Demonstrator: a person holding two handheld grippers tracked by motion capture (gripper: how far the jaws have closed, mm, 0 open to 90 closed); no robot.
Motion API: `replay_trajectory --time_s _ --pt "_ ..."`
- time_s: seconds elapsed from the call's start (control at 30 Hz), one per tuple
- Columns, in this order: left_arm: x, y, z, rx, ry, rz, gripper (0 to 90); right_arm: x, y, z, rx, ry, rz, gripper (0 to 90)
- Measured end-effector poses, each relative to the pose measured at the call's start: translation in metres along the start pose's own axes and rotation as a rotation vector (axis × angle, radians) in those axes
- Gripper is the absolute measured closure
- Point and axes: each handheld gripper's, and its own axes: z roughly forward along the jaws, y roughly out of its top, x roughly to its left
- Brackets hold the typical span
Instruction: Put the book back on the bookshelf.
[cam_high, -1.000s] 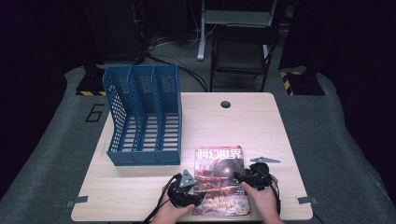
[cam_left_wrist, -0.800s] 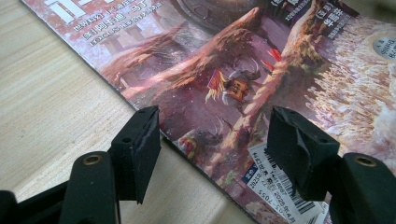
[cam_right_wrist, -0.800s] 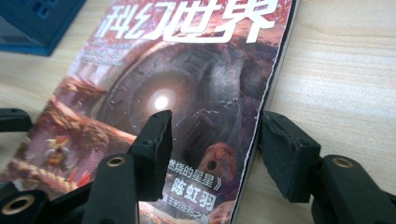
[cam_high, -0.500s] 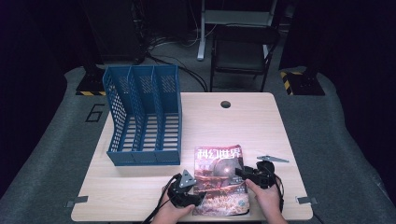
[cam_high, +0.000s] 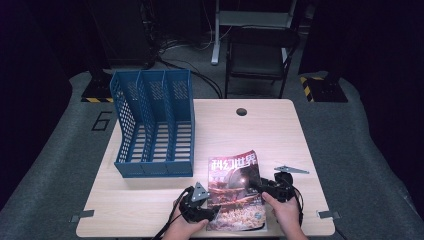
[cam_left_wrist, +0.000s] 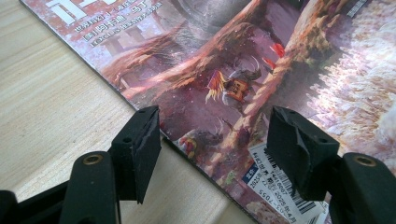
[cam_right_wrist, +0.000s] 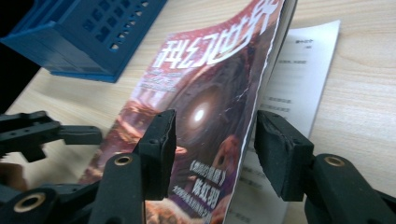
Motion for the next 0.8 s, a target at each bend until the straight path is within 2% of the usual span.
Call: replay_trajectory --time_s 0.13,0.5,0.53,0.63,0.8 --pt "0.0 0.0 0.0 0.002 -0.001 0.0 35.1 -0.006 0.002 0.007 0.02 0.002 -0.005 49.0" --pt "0.0 -0.002 0.0 -0.017 -0.001 -0.002 35.1 -0.011 0.007 0.023 0.069 -0.007 -0.013 50.1" --pt "0.001 -0.002 0.0 -0.018 -0.013 -0.001 35.1 -0.011 0.007 0.023 0.069 -0.007 -0.013 50.1" --pt "0.0 -0.003 0.0 -0.021 -0.01 -0.004 35.2 -0.013 0.006 0.027 0.094 -0.024 -0.033 50.7" --pt "0.0 -0.003 0.0 -0.024 -0.001 -0.005 35.2 -0.015 0.005 0.027 0.088 -0.016 -0.03 52.1"
